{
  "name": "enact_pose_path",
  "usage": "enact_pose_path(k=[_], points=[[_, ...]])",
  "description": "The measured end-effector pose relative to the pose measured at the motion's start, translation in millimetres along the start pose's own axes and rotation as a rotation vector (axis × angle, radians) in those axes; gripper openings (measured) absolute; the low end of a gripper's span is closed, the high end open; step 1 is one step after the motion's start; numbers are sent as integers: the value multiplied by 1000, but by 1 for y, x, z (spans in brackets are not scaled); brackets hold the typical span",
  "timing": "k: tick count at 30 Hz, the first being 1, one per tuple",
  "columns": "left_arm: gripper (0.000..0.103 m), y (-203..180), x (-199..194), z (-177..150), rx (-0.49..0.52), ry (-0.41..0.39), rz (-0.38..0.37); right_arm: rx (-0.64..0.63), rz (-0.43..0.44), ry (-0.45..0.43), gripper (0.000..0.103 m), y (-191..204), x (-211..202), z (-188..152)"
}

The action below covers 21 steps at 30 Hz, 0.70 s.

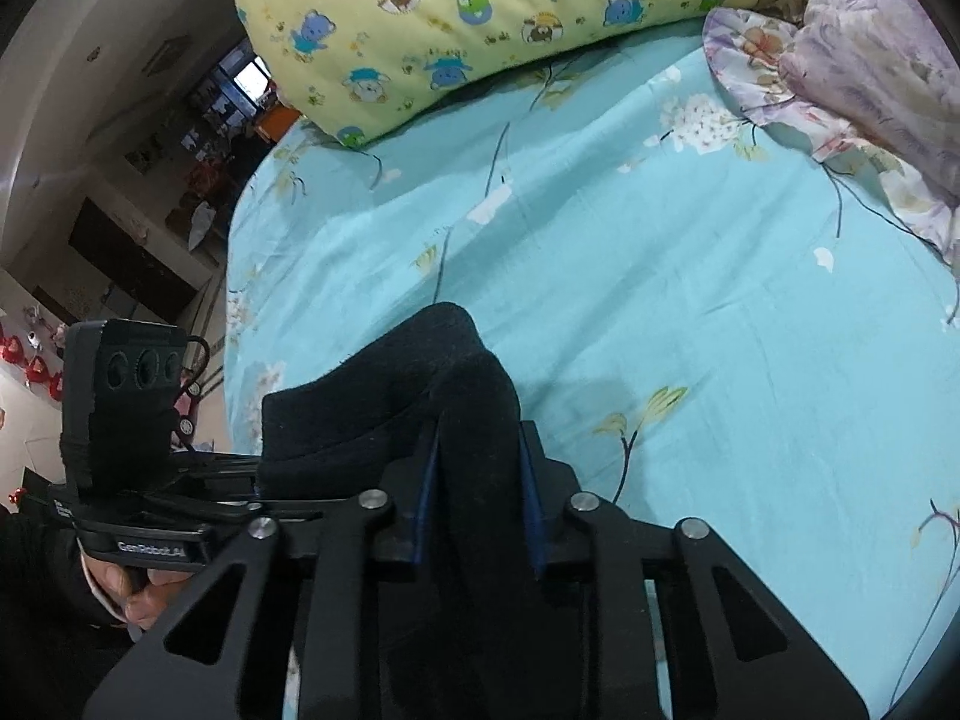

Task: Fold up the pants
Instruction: 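Lift the held end and fold it over the pants, then open both grippers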

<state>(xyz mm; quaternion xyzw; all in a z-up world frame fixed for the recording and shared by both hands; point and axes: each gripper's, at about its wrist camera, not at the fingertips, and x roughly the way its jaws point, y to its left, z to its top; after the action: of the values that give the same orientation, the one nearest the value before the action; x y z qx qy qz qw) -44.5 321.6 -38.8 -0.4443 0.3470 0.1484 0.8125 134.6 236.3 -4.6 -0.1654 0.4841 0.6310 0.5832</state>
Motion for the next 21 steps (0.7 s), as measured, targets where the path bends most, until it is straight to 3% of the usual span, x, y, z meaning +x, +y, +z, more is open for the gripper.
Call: enact_pose_path(k=[8,21], points=[[18,-42,-27,-3,91,-50,-56,19,14,-116,22,14,-52,-7],[17,-115,-52,-30,235,-58,-165,59,2,-296,21,27,-143,-57]])
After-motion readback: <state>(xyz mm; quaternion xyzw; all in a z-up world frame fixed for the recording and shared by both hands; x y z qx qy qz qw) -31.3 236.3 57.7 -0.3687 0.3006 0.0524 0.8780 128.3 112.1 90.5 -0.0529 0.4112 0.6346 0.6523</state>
